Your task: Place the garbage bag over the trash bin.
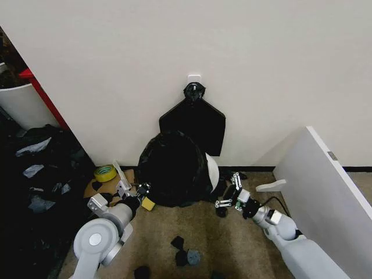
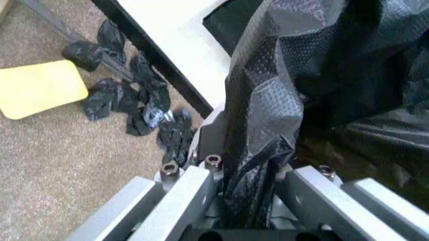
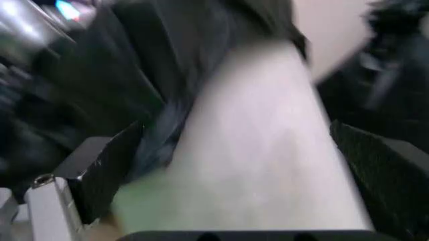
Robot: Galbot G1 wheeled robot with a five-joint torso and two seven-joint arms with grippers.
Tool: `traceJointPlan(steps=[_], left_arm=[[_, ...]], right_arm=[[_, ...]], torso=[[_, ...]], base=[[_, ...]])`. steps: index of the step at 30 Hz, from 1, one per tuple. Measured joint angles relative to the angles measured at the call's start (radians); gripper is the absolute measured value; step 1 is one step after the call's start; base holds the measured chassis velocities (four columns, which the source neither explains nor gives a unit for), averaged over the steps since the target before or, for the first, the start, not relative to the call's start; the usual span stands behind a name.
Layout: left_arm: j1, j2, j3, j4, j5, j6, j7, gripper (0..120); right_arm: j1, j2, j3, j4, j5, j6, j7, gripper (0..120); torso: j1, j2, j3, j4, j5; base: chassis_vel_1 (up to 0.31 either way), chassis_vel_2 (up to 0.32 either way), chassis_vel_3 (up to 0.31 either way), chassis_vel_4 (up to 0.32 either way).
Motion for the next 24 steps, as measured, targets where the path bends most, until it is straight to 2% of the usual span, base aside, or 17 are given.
traceJointPlan(steps=[2, 3, 5, 8, 10, 11, 13, 14, 15, 18, 19, 21, 24], left_arm=[[-0.003, 0.002, 0.001, 0.006, 0.004, -0.005, 0.004, 1], [-0.003, 0.002, 0.001, 0.006, 0.004, -0.005, 0.004, 1], [-0.003, 0.005, 0.005, 0.008, 0.009, -0.006, 0.006, 1], [-0.001, 0.012, 0.024, 0.017, 0.031, -0.009, 0.011, 1], [0.01, 0.022, 0.069, 0.034, 0.082, -0.015, 0.018, 1], [0.01, 0.022, 0.069, 0.034, 0.082, -0.015, 0.018, 1], [0.021, 0.027, 0.101, 0.055, 0.149, -0.018, 0.025, 1], [0.021, 0.027, 0.102, 0.057, 0.153, -0.018, 0.026, 1], [0.027, 0.03, 0.12, 0.076, 0.223, -0.022, 0.03, 1], [0.034, 0.034, 0.149, 0.13, 0.379, -0.028, 0.039, 1], [0.034, 0.034, 0.149, 0.13, 0.379, -0.028, 0.039, 1], [0.043, 0.031, 0.169, 0.17, 0.47, -0.038, 0.052, 1], [0.043, 0.024, 0.195, 0.204, 0.507, -0.04, 0.063, 1]], right_arm=[[-0.001, -0.004, 0.035, -0.006, 0.097, -0.063, -0.154, 100], [-0.001, -0.004, 0.035, -0.006, 0.097, -0.063, -0.154, 100], [0.002, -0.004, 0.087, -0.033, 0.142, -0.112, -0.276, 100], [0.002, 0.001, 0.142, -0.042, 0.171, -0.122, -0.285, 100], [-0.02, 0.008, 0.14, 0.027, 0.158, -0.093, -0.084, 100], [-0.02, 0.008, 0.14, 0.027, 0.158, -0.093, -0.084, 100], [-0.049, 0.017, 0.112, 0.115, 0.045, -0.065, 0.121, 100], [-0.051, 0.018, 0.11, 0.12, 0.035, -0.064, 0.135, 100], [-0.073, 0.027, 0.081, 0.192, -0.082, -0.054, 0.3, 100], [-0.107, 0.045, 0.013, 0.32, -0.276, -0.075, 0.61, 100], [-0.107, 0.045, 0.013, 0.32, -0.276, -0.075, 0.61, 100], [-0.11, 0.056, -0.033, 0.367, -0.383, -0.093, 0.741, 100], [-0.111, 0.065, -0.051, 0.372, -0.443, -0.092, 0.769, 100]], torso=[[0.0, 0.0, 0.0, 0.0001, 0.0001], [0.0, 0.0, 0.0, 0.0001, 0.0001], [0.0, 0.0, 0.0, 0.0001, 0.0], [0.0, 0.0, 0.0, -0.0002, 0.0001], [0.0, 0.0, 0.0, -0.0001, 0.0], [0.0, 0.0, 0.0, -0.0001, 0.0], [0.0, 0.0, 0.0, -0.0001, -0.0002], [0.0, 0.0, 0.0, -0.0001, -0.0002], [0.0, 0.0, 0.0, -0.0002, -0.0001], [0.0, 0.0, 0.0, 0.0002, -0.0003], [0.0, 0.0, 0.0, 0.0002, -0.0003], [0.0, 0.0, 0.0, 0.0001, -0.0002], [0.0, 0.0, 0.0, 0.0002, -0.0002]], base=[[0.0, 0.0, 0.0, 0.0], [0.0, 0.0, 0.0, 0.0], [0.0, 0.0, 0.0, 0.0], [0.0, 0.0, 0.0, 0.0], [0.0, 0.0, 0.0, 0.0], [0.0, 0.0, 0.0, 0.0], [0.0, 0.0, 0.0, 0.0], [0.0, 0.0, 0.0, 0.0], [0.0, 0.0, 0.0, 0.0], [0.0, 0.0, 0.0, 0.0], [0.0, 0.0, 0.0, 0.0], [0.0, 0.0, 0.0, 0.0], [0.0, 0.0, 0.0, 0.0]])
